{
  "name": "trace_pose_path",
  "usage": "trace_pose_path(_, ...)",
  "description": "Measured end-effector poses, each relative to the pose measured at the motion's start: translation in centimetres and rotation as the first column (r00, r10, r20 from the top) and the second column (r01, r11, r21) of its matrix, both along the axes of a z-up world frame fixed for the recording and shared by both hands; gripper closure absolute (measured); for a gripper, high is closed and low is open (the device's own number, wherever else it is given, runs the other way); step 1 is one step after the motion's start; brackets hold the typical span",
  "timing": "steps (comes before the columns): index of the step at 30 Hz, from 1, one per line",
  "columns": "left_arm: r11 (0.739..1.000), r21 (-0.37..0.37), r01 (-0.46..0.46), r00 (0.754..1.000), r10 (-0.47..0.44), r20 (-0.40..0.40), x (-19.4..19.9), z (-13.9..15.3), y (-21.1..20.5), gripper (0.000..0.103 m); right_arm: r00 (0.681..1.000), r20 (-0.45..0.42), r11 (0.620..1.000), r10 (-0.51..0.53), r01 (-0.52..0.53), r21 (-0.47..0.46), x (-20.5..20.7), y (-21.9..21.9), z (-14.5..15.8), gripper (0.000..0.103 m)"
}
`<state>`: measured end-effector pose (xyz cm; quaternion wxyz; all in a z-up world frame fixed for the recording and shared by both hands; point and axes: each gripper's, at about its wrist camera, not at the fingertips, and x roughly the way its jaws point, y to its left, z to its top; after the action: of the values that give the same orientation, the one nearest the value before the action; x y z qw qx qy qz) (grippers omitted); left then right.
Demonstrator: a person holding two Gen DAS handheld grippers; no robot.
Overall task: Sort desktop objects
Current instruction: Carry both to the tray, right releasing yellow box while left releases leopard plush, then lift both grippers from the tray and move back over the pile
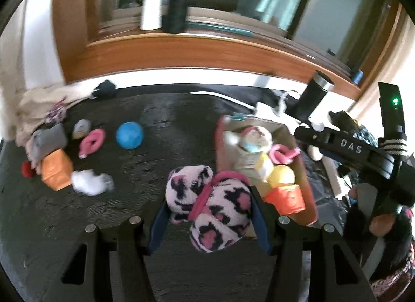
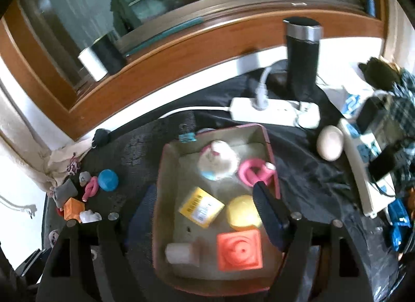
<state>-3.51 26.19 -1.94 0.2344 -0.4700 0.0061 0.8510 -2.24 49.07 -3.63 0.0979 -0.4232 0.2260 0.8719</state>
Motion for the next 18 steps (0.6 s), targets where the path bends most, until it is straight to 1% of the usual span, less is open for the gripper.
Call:
trace_pose_path(8, 0.996, 0.015, 0.092, 0.995, -0.093, 0.025, 0.0, -0.8, 5.4, 0.044, 0.998, -0.003, 0.998, -0.066, 0.066, -0.011, 3.2, 3.0, 0.1, 0.024)
trace_pose_path(9, 0.995, 0.015, 0.100, 0.994, -0.101, 0.032, -0.1, -1.0, 6.0, 0.038, 0.998, -0.003, 0.998, -0.069, 0.069, -0.013, 3.4, 3.2, 0.1, 0.024)
trace_pose_path(10, 0.994, 0.013, 0.107, 0.993, -0.108, 0.040, -0.2, -1.2, 6.5, 0.029, 0.997, -0.003, 0.997, -0.073, 0.073, -0.014, 3.6, 3.3, 0.1, 0.024)
trace_pose_path(11, 0.994, 0.010, 0.113, 0.992, -0.114, 0.046, -0.2, -1.4, 6.9, 0.024, 0.997, -0.003, 0.997, -0.076, 0.075, -0.015, 3.8, 3.4, 0.1, 0.024)
trace_pose_path(12, 0.994, 0.009, 0.113, 0.993, -0.113, 0.046, -0.2, -1.5, 7.1, 0.022, 0.997, -0.003, 0.997, -0.078, 0.078, -0.015, 4.0, 3.5, 0.1, 0.024)
trace_pose_path(14, 0.994, 0.007, 0.112, 0.993, -0.112, 0.048, -0.2, -1.6, 7.2, 0.022, 0.997, -0.004, 0.996, -0.082, 0.082, -0.018, 4.3, 3.7, 0.1, 0.024)
trace_pose_path(18, 0.997, -0.001, 0.082, 0.995, -0.081, 0.056, -0.6, -1.8, 6.0, 0.022, 0.997, -0.002, 0.997, -0.079, 0.079, -0.027, 4.2, 3.2, -0.1, 0.024)
